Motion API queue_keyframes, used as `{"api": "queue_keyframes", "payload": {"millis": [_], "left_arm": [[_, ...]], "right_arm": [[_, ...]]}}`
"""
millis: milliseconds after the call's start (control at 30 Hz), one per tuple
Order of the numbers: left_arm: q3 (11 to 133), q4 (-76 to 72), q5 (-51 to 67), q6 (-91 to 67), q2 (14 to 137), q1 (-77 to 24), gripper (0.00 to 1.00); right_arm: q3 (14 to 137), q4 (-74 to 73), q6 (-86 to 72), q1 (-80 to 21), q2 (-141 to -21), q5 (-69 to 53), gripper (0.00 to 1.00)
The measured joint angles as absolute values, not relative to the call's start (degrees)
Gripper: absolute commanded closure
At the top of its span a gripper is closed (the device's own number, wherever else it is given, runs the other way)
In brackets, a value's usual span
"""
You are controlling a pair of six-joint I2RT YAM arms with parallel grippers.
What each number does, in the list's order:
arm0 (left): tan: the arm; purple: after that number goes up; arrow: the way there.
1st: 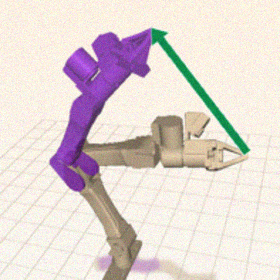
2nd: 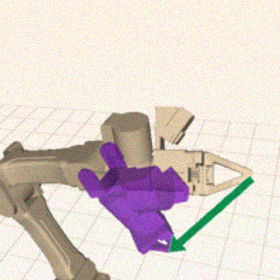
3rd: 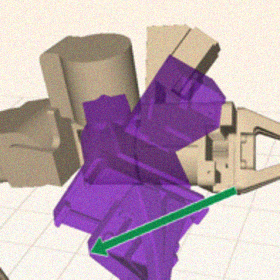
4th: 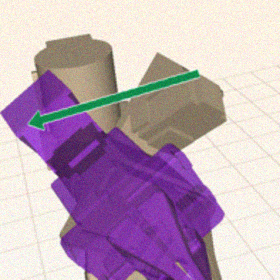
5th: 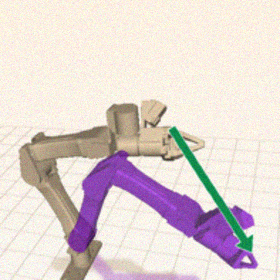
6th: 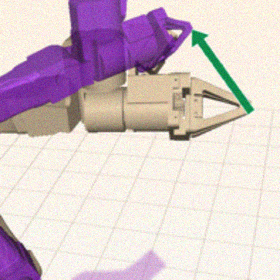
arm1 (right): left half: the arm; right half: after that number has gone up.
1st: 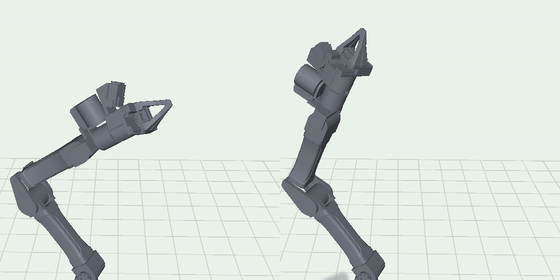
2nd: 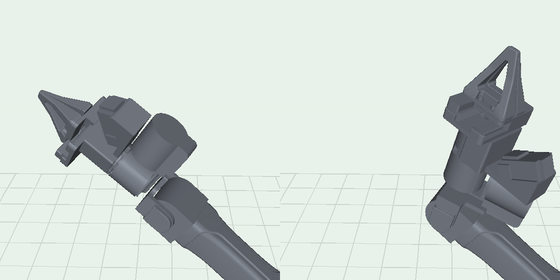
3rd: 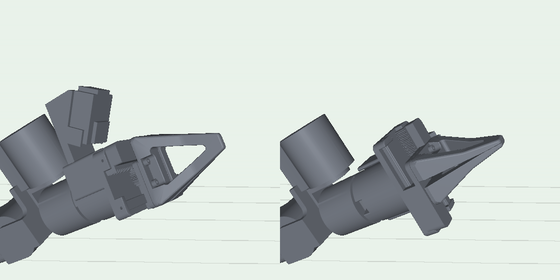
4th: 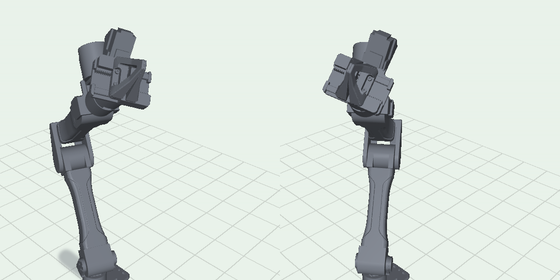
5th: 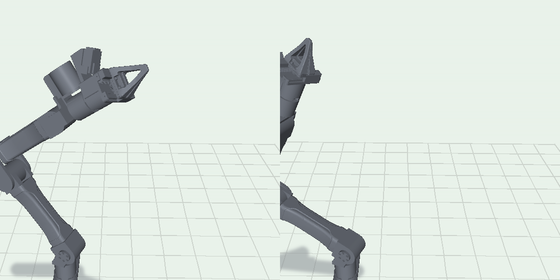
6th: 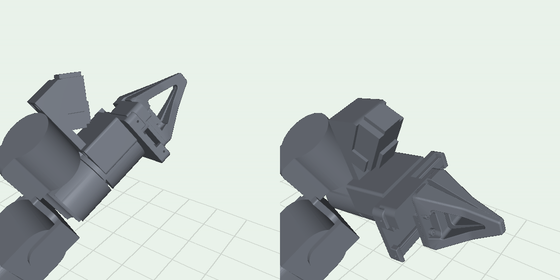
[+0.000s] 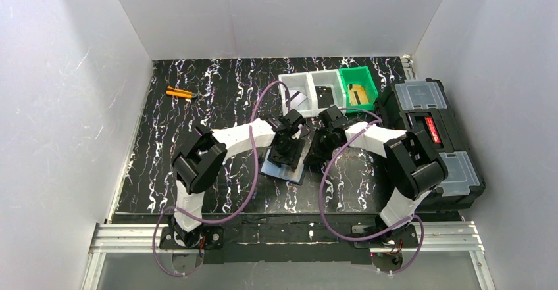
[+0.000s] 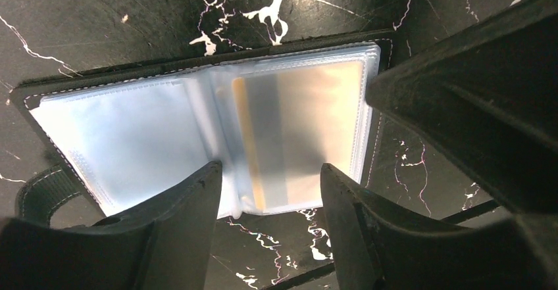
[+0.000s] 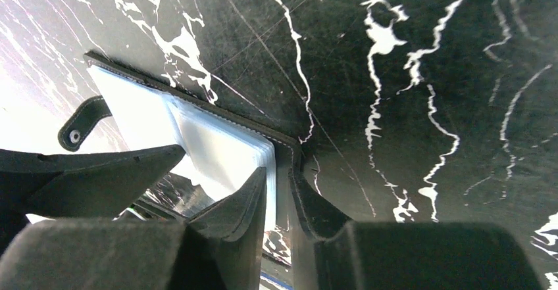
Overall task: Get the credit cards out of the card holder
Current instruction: Remove the credit card from the card holder.
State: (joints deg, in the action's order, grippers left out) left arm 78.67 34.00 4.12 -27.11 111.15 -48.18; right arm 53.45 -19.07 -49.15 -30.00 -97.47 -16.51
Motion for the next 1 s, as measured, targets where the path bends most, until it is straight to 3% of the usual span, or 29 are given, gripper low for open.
{"api": "queue_keyframes", "payload": {"millis": [1000], "left_arm": [[80.44,36.05,-4.14,-27.68,111.18,-51.99,0.44]], "right_arm": [[50.46,-19.31,-48.86,-25.19,-91.64,-16.43,0.74]]}}
